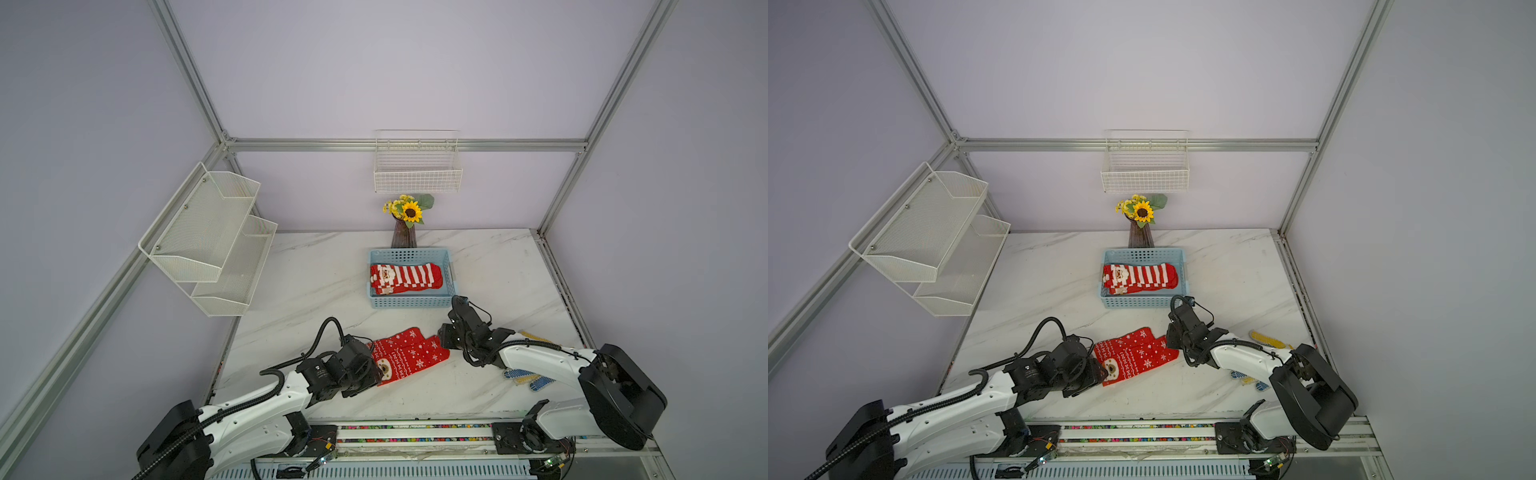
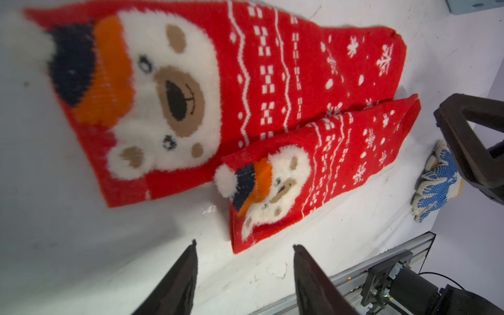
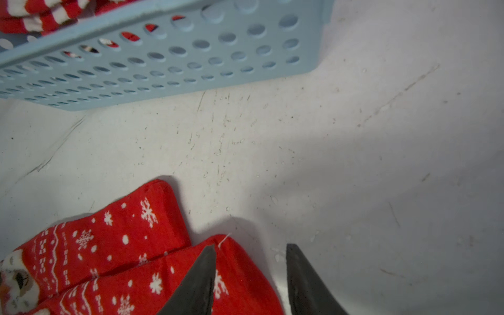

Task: Place the socks together as a pair
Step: Place the sock in the sock.

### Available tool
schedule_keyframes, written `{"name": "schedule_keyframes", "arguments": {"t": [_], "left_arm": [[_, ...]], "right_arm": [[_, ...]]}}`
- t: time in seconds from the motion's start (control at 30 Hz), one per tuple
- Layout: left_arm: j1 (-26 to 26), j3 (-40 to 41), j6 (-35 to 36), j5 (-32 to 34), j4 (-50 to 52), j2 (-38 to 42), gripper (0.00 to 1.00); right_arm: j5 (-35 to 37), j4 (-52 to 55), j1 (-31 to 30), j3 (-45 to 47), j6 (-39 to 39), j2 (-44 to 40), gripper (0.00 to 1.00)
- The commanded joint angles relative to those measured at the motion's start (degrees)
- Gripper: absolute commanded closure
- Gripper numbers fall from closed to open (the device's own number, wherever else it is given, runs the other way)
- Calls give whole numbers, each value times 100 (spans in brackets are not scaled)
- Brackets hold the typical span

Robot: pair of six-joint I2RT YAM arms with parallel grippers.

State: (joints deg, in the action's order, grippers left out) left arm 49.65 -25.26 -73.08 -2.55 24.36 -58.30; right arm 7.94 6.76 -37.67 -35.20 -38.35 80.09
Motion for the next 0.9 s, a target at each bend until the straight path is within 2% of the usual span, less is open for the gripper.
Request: {"name": "schedule_keyframes", "arguments": {"t": [0.0,0.17,0.37,0.57,0.6,0.63,0.7,0.73,0.87], "left_arm": [[93,57,-244,166,-519,-264,47],[177,61,-303,153,-683,-621,53],[194,160,-328,349,-808,-691,66],[195,139,-279,356,-973,-945,80],[192,103,-245,345,-973,-985,83],[194,64,-197,334,-971,-1031,89],[197,13,-130,312,-973,-1068,97],[194,-25,-90,292,-966,-1056,100],[194,-416,302,278,-465,-823,100]], "right_arm": [[-155,-230,16,64,23,59,56],[-452,-469,14,171,143,108,59],[-515,-441,15,168,176,320,69],[-502,-498,14,198,190,360,70],[-461,-462,14,190,187,373,75],[-396,-416,14,194,192,367,86],[-334,-383,14,198,221,301,100],[-313,-350,16,187,240,228,100],[-377,-288,5,218,316,-437,100]]}}
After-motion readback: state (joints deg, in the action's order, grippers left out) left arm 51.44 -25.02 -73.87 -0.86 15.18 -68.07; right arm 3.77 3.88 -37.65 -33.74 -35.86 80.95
